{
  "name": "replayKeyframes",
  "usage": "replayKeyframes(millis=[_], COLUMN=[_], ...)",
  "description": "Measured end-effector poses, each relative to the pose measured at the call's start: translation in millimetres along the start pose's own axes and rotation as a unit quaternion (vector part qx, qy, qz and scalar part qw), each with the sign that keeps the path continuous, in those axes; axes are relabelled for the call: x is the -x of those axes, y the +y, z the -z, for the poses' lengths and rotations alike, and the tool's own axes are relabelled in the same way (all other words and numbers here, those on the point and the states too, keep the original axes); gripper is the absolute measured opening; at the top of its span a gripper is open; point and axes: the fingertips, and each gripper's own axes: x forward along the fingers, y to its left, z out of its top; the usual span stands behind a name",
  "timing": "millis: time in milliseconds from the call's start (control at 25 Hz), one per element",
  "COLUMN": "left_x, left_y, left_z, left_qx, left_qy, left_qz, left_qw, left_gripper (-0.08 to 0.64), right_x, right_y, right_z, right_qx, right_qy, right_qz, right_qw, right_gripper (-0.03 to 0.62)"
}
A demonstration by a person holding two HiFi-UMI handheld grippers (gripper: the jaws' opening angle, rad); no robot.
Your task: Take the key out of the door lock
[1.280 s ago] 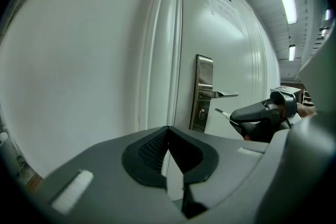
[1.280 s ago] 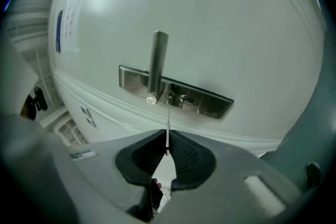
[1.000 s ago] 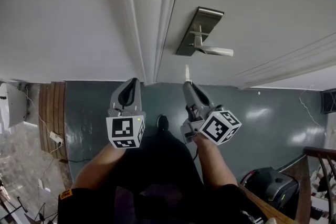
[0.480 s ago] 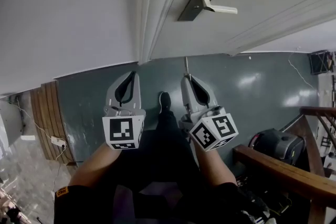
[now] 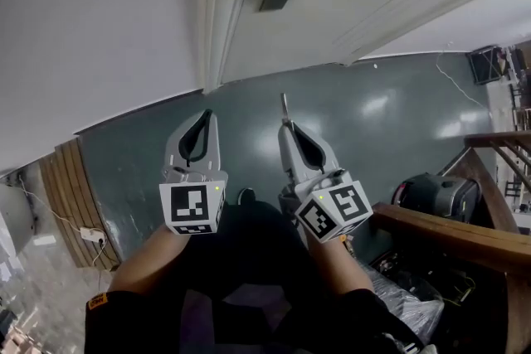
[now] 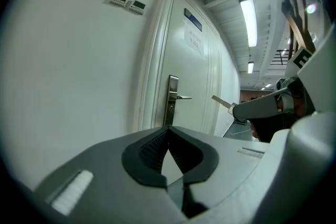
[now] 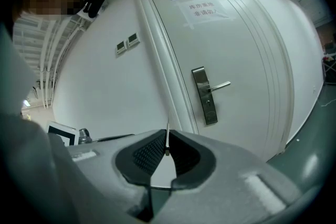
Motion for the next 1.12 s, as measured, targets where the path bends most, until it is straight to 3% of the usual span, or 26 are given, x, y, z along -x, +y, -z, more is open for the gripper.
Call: replayKeyframes(millis=[440, 640, 840, 1120], left_x=[49.9, 88.8, 123.5, 150.7], left_y=[-68.0, -101.9, -112.8, -117.2], left_z=[9.6, 19.2, 30.5, 23.1], left_qx=[-0.003, -0.007, -0.031, -0.044], left_qy=[0.002, 0.016, 0.036, 0.031], left_qz=[0.006, -0.024, -0.053, -0.055], left_qw=[1.0000, 0.9996, 0.9975, 0.9970], left_gripper=[0.018, 0.018, 0.018, 0.017], right_x=[74.6, 124.0, 147.4, 161.1], right_y=[3.3, -2.3, -4.1, 11.5], right_z=[27.6, 38.1, 57.8, 59.6], right_qx=[0.023, 0.036, 0.018, 0.032], right_qy=[-0.010, -0.024, -0.032, -0.046], right_qz=[-0.017, -0.032, -0.046, -0.045], right_qw=[1.000, 0.999, 0.998, 0.997], right_gripper=[0.017, 0.017, 0.017, 0.017])
